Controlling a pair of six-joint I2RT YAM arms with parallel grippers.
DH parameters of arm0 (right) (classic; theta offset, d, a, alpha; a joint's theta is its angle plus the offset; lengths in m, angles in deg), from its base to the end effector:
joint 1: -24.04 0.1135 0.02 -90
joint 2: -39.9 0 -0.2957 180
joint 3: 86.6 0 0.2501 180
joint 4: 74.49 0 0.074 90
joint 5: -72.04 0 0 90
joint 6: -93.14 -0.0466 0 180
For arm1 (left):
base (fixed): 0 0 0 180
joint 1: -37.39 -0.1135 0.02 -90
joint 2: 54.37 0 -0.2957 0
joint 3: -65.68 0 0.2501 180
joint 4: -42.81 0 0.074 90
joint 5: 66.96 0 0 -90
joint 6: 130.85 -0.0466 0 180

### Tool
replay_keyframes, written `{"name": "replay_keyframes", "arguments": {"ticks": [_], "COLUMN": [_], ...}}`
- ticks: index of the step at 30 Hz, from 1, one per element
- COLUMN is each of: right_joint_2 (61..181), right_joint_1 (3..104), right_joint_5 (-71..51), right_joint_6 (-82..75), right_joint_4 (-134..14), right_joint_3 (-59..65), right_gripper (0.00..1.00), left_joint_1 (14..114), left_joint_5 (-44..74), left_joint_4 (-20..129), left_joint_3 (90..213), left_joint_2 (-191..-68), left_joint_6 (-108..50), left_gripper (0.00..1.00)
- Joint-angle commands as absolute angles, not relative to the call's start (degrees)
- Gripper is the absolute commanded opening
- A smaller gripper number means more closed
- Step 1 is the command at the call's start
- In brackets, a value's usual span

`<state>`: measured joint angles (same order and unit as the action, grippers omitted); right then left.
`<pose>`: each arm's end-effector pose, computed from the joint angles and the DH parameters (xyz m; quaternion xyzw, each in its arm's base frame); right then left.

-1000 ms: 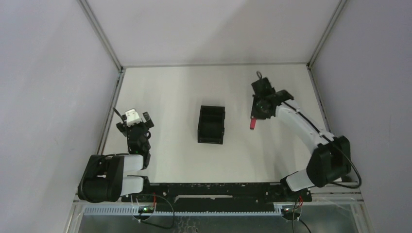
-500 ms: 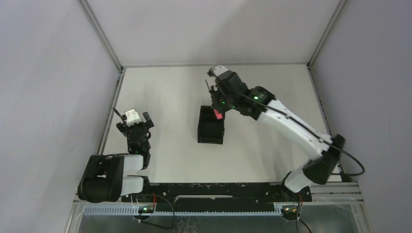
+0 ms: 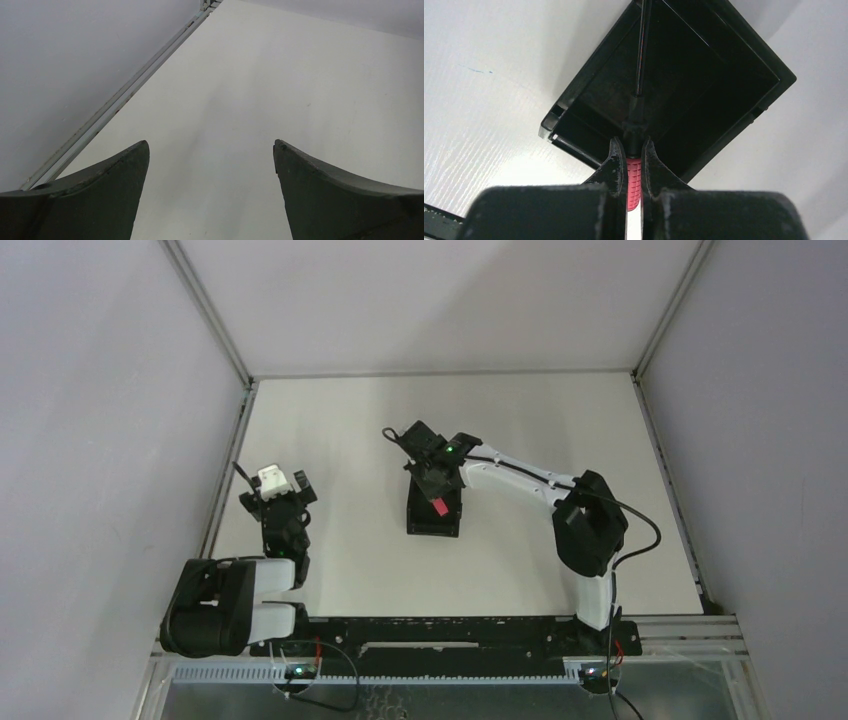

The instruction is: Put the screwdriver in the bin

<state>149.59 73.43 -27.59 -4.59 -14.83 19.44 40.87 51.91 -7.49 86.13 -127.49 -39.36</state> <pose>0.2813 0.3161 0.2688 -0.3267 0.9131 0.0382 0.2411 0.2015 0.0103 0.1928 -0.1604 0.7017 0.1506 0.6776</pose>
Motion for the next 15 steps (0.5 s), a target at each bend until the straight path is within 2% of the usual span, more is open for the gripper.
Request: {"name": "replay_keyframes", "arguments": {"ticks": [1, 15], "right_joint_2": [149.25, 150.82], "right_joint_1": [73.94, 73.97], "right_joint_5": [-28.92, -31.11], "right_joint_6": [-4.56, -7.01], "right_joint_4": [-19.43, -21.48], "right_joint_3": [18.39, 14.48], "right_gripper": [0.0, 0.01], "left_joint_1": [41.17, 41.17], "left_joint_5": [52.54, 52.53], "left_joint_4": [-9.52, -9.5], "left_joint_3": [88.69, 88.72], "left_joint_2": [-127.69, -127.69], "left_joint_6": [-40.1, -40.14], "left_gripper": [0.98, 0.98]}}
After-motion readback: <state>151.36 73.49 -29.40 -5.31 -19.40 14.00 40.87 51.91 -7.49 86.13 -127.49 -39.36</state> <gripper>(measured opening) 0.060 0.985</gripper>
